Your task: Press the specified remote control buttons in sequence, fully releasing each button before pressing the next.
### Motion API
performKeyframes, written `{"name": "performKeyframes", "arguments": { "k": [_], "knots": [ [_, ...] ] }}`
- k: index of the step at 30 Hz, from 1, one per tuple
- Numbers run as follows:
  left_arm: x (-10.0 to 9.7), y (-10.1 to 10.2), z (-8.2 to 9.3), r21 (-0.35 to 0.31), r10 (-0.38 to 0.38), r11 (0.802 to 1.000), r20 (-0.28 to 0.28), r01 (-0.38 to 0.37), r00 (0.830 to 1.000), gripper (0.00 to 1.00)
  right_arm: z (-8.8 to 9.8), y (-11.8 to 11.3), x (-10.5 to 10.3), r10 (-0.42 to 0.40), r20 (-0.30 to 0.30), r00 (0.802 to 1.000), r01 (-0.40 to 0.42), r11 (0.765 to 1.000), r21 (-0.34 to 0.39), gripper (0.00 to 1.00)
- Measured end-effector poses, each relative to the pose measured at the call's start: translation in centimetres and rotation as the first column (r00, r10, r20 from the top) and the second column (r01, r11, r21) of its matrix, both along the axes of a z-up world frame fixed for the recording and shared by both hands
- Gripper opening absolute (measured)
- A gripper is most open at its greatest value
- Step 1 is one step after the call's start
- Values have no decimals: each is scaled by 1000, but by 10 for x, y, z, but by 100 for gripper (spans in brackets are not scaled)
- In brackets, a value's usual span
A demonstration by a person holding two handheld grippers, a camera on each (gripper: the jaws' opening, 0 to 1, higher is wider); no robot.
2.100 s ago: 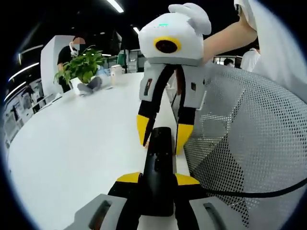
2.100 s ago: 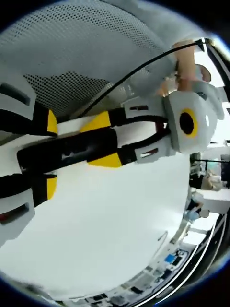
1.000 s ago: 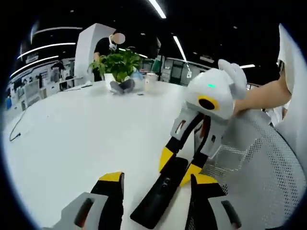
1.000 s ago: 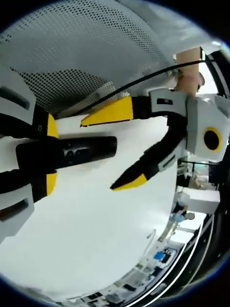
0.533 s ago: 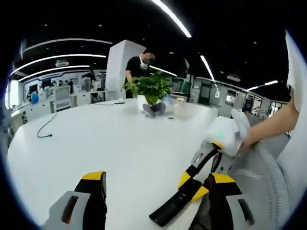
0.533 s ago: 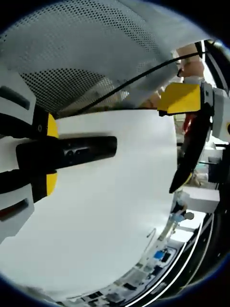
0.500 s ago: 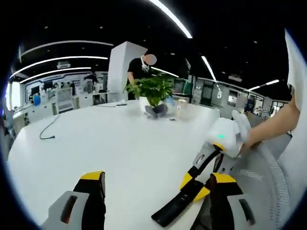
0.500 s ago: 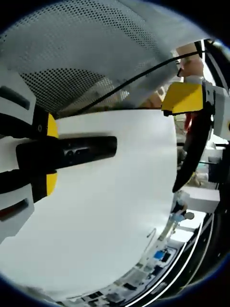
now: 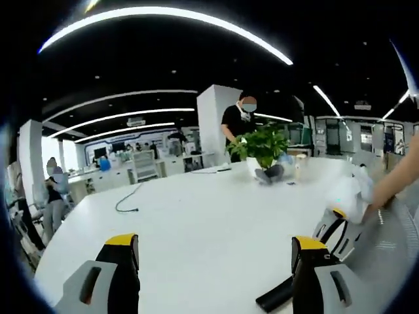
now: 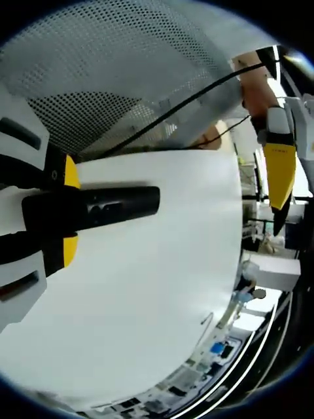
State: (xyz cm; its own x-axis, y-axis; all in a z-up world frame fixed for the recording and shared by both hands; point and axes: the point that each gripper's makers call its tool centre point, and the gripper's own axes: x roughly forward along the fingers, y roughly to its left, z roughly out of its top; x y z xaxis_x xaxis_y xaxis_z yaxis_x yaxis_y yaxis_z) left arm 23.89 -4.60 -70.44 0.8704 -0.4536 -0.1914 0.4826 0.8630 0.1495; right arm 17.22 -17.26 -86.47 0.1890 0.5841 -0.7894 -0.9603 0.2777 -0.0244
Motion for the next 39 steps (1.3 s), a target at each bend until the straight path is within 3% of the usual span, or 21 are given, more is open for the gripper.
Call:
{"name": "performKeyframes", "arguments": {
  "k": [3,7,8,12,14,15,20,25,39],
  "knots": [
    [-9,3,9,51,28,998,72,-31,997,100,0,0,0,5,-20,1000,-5,1000,-22,21],
    [-19,0,19,27,25,999,145,-29,989,100,0,1,1,27,-36,999,-29,998,-49,21],
    [-16,0,28,28,27,999,191,-33,981,100,1,0,1,29,-41,999,-31,998,-48,20],
    [-15,4,27,-17,43,999,175,-40,984,100,1,0,3,45,-54,997,-48,997,-61,20],
    [-12,9,24,-30,59,998,149,-55,987,100,0,0,5,58,-49,997,-61,995,-75,20],
    [-12,10,18,-71,65,996,101,-58,993,99,0,1,7,65,-45,997,-69,994,-83,20],
    [-13,15,31,-138,78,989,145,-58,986,97,-1,3,23,85,-35,996,-88,990,-107,20],
    [-13,11,25,-84,74,995,140,-62,987,97,-1,5,39,88,-35,996,-91,990,-108,20],
    [-15,6,23,-47,43,998,140,-37,989,94,0,5,101,77,-38,996,-81,989,-121,20]
  ]
}}
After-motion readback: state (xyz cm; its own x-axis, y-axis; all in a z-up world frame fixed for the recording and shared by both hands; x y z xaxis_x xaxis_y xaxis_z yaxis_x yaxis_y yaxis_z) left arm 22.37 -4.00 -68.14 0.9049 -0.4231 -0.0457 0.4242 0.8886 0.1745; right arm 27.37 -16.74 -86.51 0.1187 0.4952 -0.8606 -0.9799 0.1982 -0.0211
